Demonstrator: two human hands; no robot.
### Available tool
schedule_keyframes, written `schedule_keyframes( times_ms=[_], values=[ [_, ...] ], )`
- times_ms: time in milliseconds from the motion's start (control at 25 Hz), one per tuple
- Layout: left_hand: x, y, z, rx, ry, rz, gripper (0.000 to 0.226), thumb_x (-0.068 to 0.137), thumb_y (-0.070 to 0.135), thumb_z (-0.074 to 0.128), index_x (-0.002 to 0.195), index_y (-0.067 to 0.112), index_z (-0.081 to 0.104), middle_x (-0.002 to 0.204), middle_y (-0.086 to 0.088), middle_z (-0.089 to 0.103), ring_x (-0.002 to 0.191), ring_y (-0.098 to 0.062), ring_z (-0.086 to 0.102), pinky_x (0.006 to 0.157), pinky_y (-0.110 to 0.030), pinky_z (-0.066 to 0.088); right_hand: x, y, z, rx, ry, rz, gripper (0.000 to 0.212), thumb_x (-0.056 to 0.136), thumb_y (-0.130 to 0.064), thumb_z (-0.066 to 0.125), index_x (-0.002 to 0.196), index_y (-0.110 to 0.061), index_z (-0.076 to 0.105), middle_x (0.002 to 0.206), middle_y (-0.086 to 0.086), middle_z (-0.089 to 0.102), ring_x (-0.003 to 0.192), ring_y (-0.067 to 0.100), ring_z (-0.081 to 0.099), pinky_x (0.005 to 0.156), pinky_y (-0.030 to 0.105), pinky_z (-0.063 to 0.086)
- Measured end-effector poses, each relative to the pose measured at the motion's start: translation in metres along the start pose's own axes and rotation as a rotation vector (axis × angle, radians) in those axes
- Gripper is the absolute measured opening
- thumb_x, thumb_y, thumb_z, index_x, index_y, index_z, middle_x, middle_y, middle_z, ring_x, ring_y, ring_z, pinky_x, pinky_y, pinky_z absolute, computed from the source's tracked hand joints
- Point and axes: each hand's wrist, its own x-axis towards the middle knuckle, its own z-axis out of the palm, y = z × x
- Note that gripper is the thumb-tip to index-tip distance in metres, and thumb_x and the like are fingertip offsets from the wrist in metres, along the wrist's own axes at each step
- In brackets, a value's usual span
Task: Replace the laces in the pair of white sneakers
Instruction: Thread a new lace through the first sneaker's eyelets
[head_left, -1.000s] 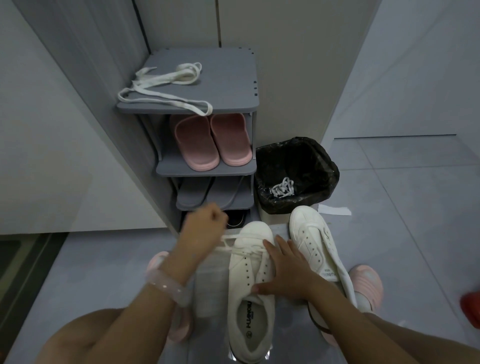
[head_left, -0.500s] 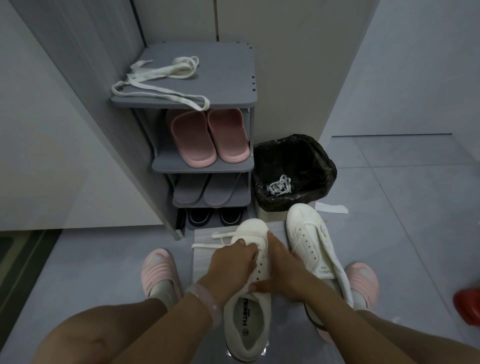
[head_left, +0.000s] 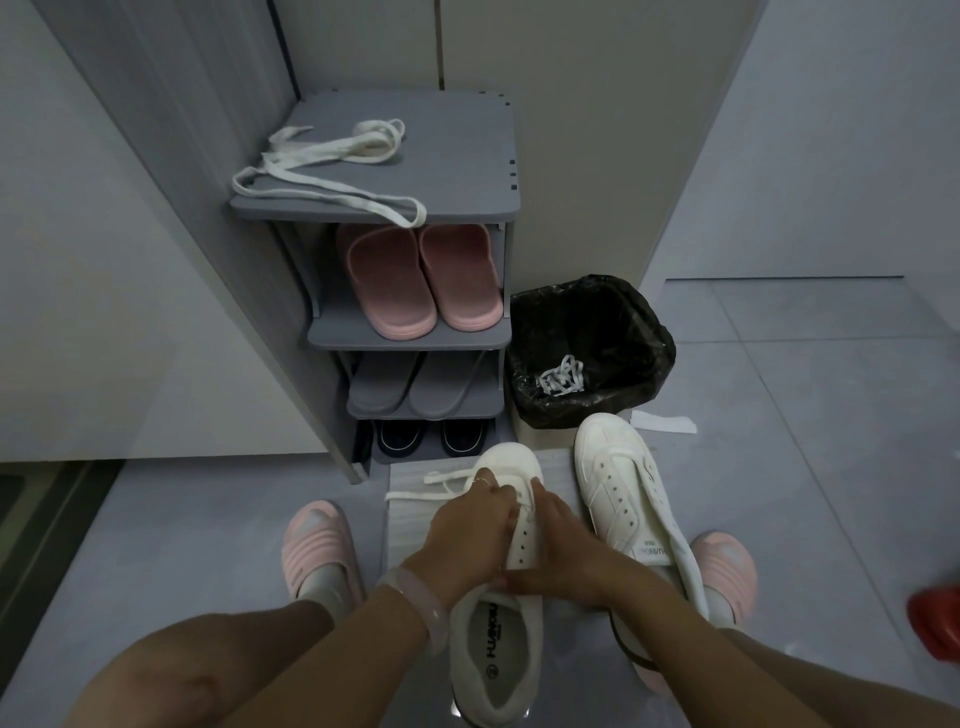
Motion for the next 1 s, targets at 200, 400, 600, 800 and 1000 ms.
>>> schedule_keyframes(
  times_ms=[200, 400, 600, 800, 1000],
  values=[
    [-0.009, -0.01, -0.062, -0.587, 0.156, -0.077, 0.014, 0.094, 0.009, 0.046, 0.084, 0.012, 0.055, 0.09, -0.001, 0.048, 0.077, -0.013, 0.049, 0.07, -0.025, 0.042, -0.004, -0.002, -0.004, -0.018, -0.006, 0.021, 0.125, 0.068, -0.055, 0.073, 0.147, -0.017, -0.017, 0.157, 0.001, -0.002, 0.145, 0.022, 0.0, 0.118, 0.04, 0.012],
    [-0.043, -0.034, -0.128, -1.163, 0.077, -0.093, 0.022, 0.096, 0.006, 0.038, 0.078, 0.009, 0.049, 0.049, 0.005, 0.054, 0.038, -0.007, 0.026, 0.036, -0.014, 0.019, -0.003, -0.006, -0.012, 0.208, 0.124, 0.055, 0.085, 0.081, -0.046, 0.065, 0.147, -0.014, 0.022, 0.15, 0.005, 0.026, 0.136, 0.019, 0.03, 0.108, 0.028, 0.031],
    [-0.018, -0.02, -0.072, -0.778, -0.079, -0.188, 0.02, 0.096, 0.019, 0.043, 0.08, 0.013, 0.054, 0.073, -0.003, 0.06, 0.051, -0.011, 0.046, 0.049, -0.021, 0.034, -0.002, -0.013, -0.016, 0.202, 0.398, 0.001, 0.007, 0.089, -0.017, 0.058, 0.089, -0.014, 0.064, 0.093, 0.001, 0.064, 0.087, 0.013, 0.057, 0.071, 0.016, 0.042],
    [-0.003, -0.04, -0.034, -0.024, -0.149, -0.225, 0.041, 0.093, 0.045, 0.043, 0.094, 0.011, 0.066, 0.098, -0.004, 0.062, 0.097, -0.021, 0.058, 0.077, -0.029, 0.043, -0.006, -0.02, -0.033, 1.002, 0.316, 0.091, 0.021, 0.085, -0.004, 0.052, 0.07, -0.012, 0.064, 0.067, 0.003, 0.063, 0.075, 0.02, 0.054, 0.078, 0.029, 0.042],
    [-0.001, -0.02, -0.024, 0.039, 0.037, -0.091, 0.034, 0.092, 0.043, 0.044, 0.108, 0.022, 0.066, 0.111, -0.001, 0.063, 0.105, -0.02, 0.057, 0.079, -0.029, 0.042, -0.014, -0.025, -0.038, 1.109, 0.352, 0.016, 0.016, 0.091, -0.001, 0.051, 0.101, -0.011, 0.058, 0.069, 0.004, 0.06, 0.057, 0.011, 0.051, 0.066, 0.024, 0.044]
  ],
)
